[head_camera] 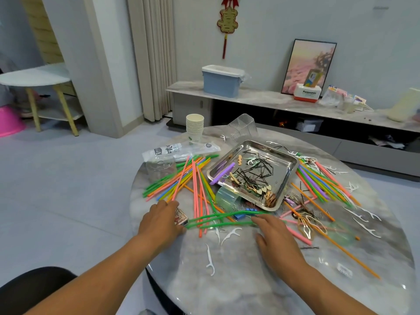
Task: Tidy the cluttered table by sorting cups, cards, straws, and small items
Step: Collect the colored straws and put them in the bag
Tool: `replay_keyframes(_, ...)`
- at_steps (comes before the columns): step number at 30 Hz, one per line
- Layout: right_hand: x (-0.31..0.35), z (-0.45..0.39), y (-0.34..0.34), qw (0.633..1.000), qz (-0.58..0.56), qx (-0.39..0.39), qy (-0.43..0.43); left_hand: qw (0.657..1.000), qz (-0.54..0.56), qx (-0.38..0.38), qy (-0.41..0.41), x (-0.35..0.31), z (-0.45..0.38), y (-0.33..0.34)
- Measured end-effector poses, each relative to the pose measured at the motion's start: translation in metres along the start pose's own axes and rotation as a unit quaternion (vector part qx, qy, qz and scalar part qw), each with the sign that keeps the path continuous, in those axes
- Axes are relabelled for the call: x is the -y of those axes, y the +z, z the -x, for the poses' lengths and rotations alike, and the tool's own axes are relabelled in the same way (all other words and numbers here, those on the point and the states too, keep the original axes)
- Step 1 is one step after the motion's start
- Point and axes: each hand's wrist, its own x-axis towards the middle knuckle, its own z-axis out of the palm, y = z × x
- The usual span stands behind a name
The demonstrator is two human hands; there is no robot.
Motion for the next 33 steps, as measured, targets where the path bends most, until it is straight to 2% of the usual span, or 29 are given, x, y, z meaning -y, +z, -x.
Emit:
replay_keyframes(5, -0.005, -0.017, 0.002, 0.993, 0.103, -0.013, -0.063, 0.998, 0.037, -0.052, 0.027, -0.008, -0.016, -0.002)
replay_keyframes(8, -0.004, -0.027, 0.007, 0.987, 0.138, 0.017, -0.076, 0.997, 0.052, -0.049, 0.035, -0.01, -0.028, -0.009)
replay_keyframes(11, 0.0, -0.032, 0.014, 0.986, 0.138, 0.028, -0.092, 0.989, 0.106, -0.033, 0.098, -0.022, -0.031, -0.013)
replay_keyframes(13, 0.003, -0.036, 0.016, 0.983, 0.149, 0.024, -0.103, 0.985, 0.058, 0.001, 0.162, -0.037, -0.024, -0.01)
replay_keyframes(15, 0.008, -0.042, 0.013, 0.979, 0.171, 0.014, -0.113, 0.973, -0.053, 0.03, 0.224, -0.054, -0.022, -0.001)
replay_keyframes(17, 0.009, -0.047, 0.01, 0.976, 0.184, 0.013, -0.114, 0.955, -0.13, 0.021, 0.267, -0.067, -0.024, 0.008)
replay_keyframes(21, 0.012, -0.044, 0.007, 0.97, 0.218, -0.004, -0.111, 0.934, -0.182, -0.009, 0.308, -0.08, -0.032, 0.022)
replay_keyframes(24, 0.011, -0.039, 0.003, 0.968, 0.221, 0.002, -0.119, 0.911, -0.21, -0.001, 0.356, -0.093, -0.035, 0.036)
replay_keyframes(26, 0.007, -0.039, 0.003, 0.968, 0.223, -0.001, -0.118, 0.905, -0.185, -0.033, 0.381, -0.103, -0.035, 0.044)
replay_keyframes(30, 0.003, -0.039, -0.016, 0.981, 0.177, 0.014, -0.078, 0.909, -0.057, -0.09, 0.402, -0.128, -0.038, 0.04)
replay_keyframes(33, -0.007, -0.044, -0.033, 0.985, 0.165, 0.001, -0.057, 0.896, 0.001, -0.151, 0.418, -0.134, -0.039, 0.023)
